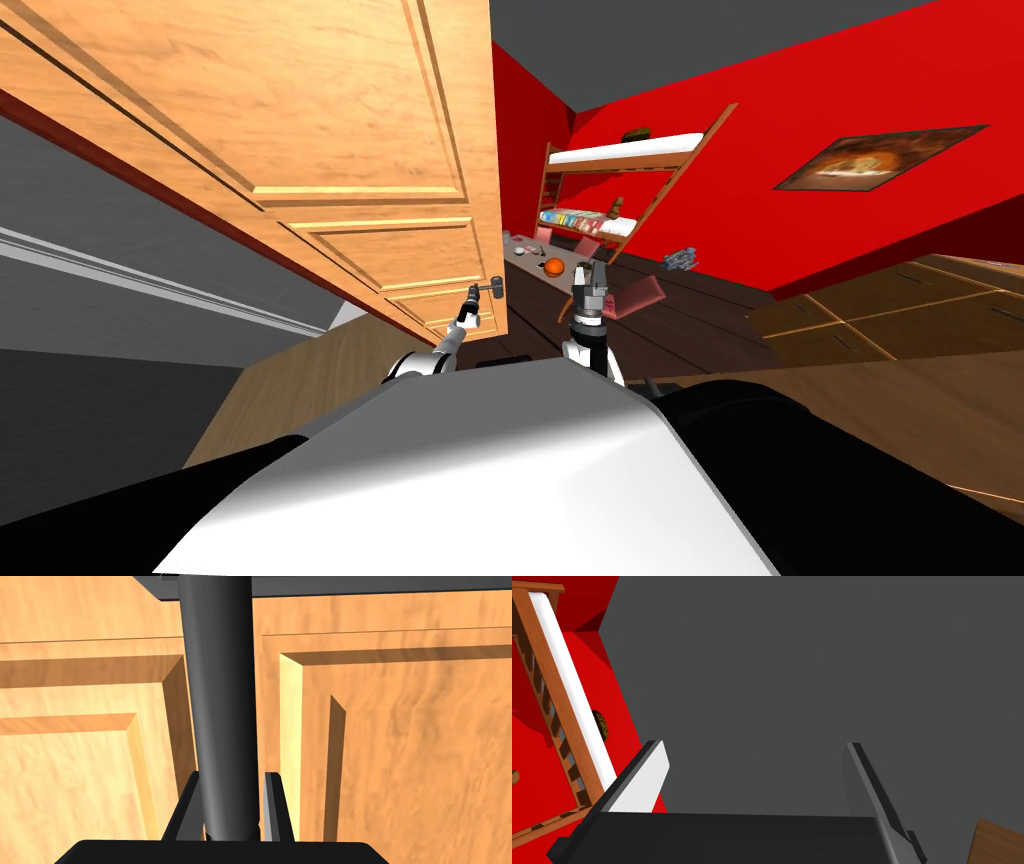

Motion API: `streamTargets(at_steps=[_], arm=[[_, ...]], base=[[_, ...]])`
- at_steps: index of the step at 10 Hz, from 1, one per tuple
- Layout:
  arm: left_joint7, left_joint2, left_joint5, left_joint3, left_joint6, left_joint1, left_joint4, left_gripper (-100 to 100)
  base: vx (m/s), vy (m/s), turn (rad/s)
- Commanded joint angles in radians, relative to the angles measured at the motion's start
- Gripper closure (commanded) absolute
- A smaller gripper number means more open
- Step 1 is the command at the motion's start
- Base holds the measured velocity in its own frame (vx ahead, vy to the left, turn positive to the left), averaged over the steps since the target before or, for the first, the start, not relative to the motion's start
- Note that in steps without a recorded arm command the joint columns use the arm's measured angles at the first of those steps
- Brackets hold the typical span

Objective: Push the door open

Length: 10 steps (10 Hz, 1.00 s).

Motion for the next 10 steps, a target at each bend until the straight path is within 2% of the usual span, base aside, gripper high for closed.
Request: streamTargets(at_steps=[1, 3, 4, 5, 6, 8, 10], arm=[[0.007, 0.029, 0.005, 0.012, -0.022, -0.002, 0.009, 100], [0.007, 0.029, 0.005, 0.012, -0.022, -0.002, 0.009, 100], [-0.002, 0.029, 0.017, 0.012, -0.033, -0.016, 0.032, 100], [-0.002, 0.029, 0.017, 0.012, -0.033, -0.016, 0.032, 100], [0.002, 0.036, 0.007, 0.001, -0.02, -0.006, 0.015, -100], [0.016, 0.056, -0.002, -0.01, -0.022, -0.012, 0.024, -100], [0.03, 0.065, -0.011, -0.021, -0.024, -0.018, 0.032, -100]], base=[[0.029, 0.006, 0.009], [-0.002, 0.015, 0.021], [0.021, 0.007, 0.037], [0.041, 0.006, 0.107], [0.068, 0.055, 0.226], [0.123, 0.085, 0.214], [0.11, 0.039, 0.224]])
